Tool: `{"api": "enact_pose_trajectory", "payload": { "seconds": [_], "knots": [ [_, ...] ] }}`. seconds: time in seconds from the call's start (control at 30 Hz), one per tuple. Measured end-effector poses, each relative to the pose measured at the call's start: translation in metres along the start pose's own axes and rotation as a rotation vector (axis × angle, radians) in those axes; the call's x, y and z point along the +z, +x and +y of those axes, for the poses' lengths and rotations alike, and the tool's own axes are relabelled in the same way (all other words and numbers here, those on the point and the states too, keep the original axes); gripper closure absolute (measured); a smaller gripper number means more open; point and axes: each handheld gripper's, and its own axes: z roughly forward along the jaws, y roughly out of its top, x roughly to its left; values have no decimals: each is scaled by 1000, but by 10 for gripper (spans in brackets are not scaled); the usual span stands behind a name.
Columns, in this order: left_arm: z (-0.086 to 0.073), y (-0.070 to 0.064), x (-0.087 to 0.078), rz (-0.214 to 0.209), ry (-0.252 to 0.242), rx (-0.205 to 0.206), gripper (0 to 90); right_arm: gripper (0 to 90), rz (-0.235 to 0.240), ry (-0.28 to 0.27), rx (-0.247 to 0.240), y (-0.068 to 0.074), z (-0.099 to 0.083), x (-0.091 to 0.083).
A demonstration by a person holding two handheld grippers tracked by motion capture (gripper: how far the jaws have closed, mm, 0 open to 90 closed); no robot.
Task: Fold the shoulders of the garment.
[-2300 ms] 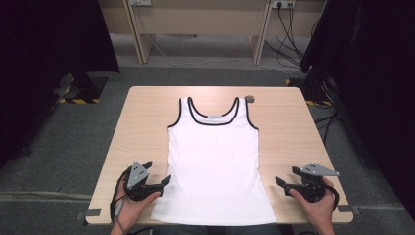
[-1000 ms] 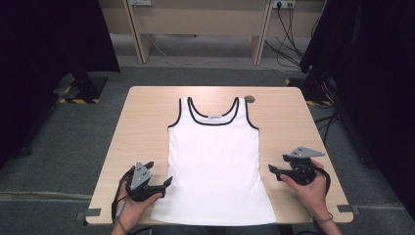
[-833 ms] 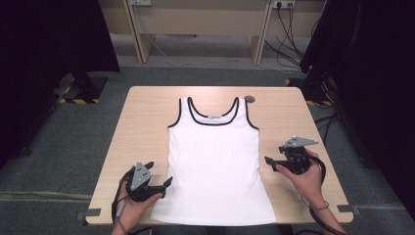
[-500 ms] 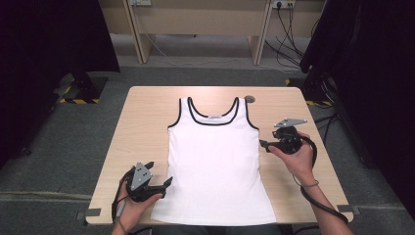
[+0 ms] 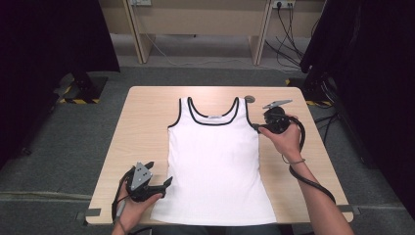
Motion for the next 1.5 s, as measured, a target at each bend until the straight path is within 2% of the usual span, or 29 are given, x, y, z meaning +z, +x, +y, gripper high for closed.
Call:
{"api": "enact_pose_trajectory", "payload": {
  "seconds": [0.23,0.37,0.73,0.97,1.17,1.5],
  "knots": [
    [0,-1,0,3,5,8,139,453,3,46,27,-7,13,16],
    [0,0,0,1,1,-1,138,463,6,59,32,-11,18,20],
    [0,0,0,-2,-3,-1,139,534,-18,112,42,-19,44,45],
    [0,0,0,-2,-4,3,139,597,-22,129,48,-19,52,61],
    [0,0,-1,-4,-7,2,139,649,-15,131,78,-20,58,77],
    [0,0,-1,-5,-11,4,139,675,-4,145,119,-24,64,91]
  ]
}}
